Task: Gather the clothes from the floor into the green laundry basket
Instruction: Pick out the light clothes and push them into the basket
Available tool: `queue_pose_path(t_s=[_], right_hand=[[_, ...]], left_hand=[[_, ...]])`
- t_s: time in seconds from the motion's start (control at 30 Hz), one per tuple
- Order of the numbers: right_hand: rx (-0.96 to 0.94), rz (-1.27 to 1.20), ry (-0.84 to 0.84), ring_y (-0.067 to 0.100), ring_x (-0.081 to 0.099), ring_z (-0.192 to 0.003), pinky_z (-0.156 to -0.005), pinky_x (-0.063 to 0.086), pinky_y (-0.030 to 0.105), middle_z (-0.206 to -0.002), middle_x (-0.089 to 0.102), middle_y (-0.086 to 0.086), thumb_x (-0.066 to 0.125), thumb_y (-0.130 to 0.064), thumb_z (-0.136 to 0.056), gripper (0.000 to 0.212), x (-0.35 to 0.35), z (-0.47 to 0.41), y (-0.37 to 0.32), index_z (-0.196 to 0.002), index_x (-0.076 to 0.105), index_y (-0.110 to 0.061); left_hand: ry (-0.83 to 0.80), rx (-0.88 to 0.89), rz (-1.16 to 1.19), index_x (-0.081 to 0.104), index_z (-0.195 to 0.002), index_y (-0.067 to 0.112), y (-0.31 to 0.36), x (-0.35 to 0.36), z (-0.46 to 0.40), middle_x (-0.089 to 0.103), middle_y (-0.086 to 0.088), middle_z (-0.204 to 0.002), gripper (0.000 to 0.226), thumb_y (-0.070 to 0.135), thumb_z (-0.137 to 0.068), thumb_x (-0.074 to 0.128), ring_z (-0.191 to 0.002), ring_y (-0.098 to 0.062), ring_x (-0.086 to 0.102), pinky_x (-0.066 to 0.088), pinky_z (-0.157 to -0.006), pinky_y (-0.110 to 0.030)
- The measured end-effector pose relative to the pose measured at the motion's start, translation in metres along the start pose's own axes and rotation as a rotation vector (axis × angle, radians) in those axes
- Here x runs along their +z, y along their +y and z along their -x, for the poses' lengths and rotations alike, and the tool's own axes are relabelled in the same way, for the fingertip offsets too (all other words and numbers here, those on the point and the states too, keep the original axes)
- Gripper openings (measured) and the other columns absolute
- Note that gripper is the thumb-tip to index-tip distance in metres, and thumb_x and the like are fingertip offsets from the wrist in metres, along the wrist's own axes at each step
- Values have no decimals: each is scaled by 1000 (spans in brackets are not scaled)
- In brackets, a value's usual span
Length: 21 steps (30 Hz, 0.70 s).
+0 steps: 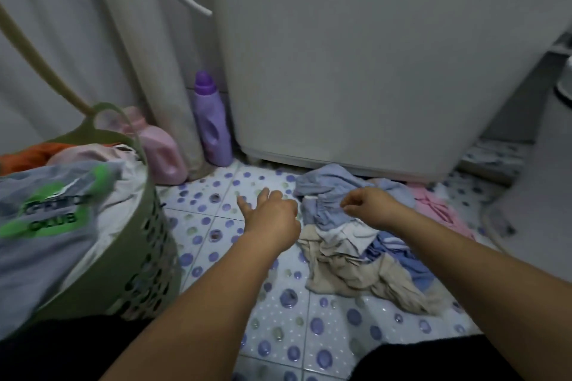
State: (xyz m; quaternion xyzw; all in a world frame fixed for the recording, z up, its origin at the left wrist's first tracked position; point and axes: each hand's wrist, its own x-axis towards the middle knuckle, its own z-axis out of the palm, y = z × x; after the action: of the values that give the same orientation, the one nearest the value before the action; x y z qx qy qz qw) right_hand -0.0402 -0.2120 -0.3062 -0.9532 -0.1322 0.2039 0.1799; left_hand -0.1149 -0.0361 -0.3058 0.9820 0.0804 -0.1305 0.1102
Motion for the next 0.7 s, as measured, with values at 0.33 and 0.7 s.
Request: queue_pose_path(t_s=[0.33, 0.7], right_hand=[[152, 137, -92, 28, 47, -127, -100, 40, 35, -142, 47, 11, 49, -23, -96, 43, 31, -38, 68, -137, 44, -12], [92, 315, 180, 34, 48, -122, -97, 38, 43, -133, 49, 15, 55, -26, -88, 53, 60, -139, 59, -136, 38, -15]], left_hand=[[-113, 73, 184, 46, -130, 20, 31, 43, -44, 46, -6, -136, 36, 31, -95, 46, -128, -27, 42, 22, -114, -51], [-174, -302, 1078, 48, -133, 13, 25, 68, -116, 55, -14, -133, 44, 25, -91, 57, -121, -30, 54, 43, -101, -38]])
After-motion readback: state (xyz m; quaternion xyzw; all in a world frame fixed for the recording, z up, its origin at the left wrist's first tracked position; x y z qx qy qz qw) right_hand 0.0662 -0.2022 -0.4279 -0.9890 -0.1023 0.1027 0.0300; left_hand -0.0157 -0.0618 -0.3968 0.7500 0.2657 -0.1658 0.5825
